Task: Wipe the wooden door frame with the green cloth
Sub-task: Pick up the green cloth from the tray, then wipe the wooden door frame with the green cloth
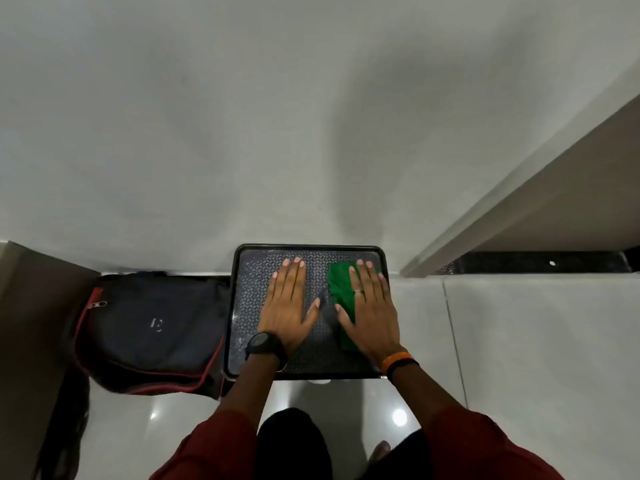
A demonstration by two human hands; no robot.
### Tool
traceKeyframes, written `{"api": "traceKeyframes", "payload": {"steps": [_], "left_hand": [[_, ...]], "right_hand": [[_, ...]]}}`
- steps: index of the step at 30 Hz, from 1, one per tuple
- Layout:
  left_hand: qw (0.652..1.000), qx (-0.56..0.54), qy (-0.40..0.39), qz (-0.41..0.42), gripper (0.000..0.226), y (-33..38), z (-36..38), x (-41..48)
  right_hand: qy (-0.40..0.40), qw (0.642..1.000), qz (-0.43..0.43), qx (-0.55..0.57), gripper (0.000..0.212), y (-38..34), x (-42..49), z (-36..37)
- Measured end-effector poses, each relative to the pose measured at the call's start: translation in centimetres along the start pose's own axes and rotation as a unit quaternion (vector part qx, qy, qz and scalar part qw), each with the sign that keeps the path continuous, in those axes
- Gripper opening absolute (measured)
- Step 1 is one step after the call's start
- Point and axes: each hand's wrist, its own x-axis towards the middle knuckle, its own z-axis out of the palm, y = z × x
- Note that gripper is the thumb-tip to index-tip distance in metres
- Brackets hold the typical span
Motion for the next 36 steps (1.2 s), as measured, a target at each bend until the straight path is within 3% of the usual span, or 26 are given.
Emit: {"api": "traceKeyframes", "payload": {"steps": [4,6,10,12,15,19,25,27,31,36], "left_hand": [[0.999,0.019,-0.031,-0.032,0.077,-1.5,3.5,0.0],[0.996,0.045,-0.066,-0.027,0.077,-1.6,5.0,-0.6],[0.995,0.081,-0.051,-0.026,0.076,-1.6,5.4,-0.6],[0.997,0.068,-0.032,-0.034,0.076,-0.9,4.0,-0.3],[0.997,0.067,-0.001,-0.024,0.075,0.9,-0.1,0.2],[0.996,0.059,0.059,-0.001,0.075,5.6,-10.2,1.2],[0.983,0.015,0.175,0.048,0.079,15.2,-31.3,3.2],[0.972,0.014,0.224,0.065,0.079,18.5,-39.1,4.2],[0.941,0.007,0.322,0.104,0.081,24.2,-53.2,6.2],[0.895,0.007,0.418,0.158,0.081,31.6,-68.0,8.7]], "right_hand": [[-0.015,1.000,0.017,-0.002,0.064,0.3,0.3,4.1],[0.016,1.000,0.021,0.001,0.052,0.2,0.3,5.1],[0.117,0.993,0.010,0.024,0.031,0.8,1.6,5.6],[0.131,0.991,-0.002,0.031,0.027,1.0,2.0,4.5],[0.125,0.989,0.014,0.076,0.046,0.4,1.8,0.2],[0.159,0.970,0.015,0.186,0.042,-1.9,1.3,-10.9],[0.249,0.888,0.067,0.381,0.033,-7.3,2.1,-34.5],[0.277,0.870,0.038,0.407,0.033,-8.9,1.8,-43.2],[0.395,0.868,-0.093,0.288,0.038,-10.7,1.9,-58.0],[0.542,0.815,-0.151,0.139,0.031,-11.9,3.2,-73.4]]}}
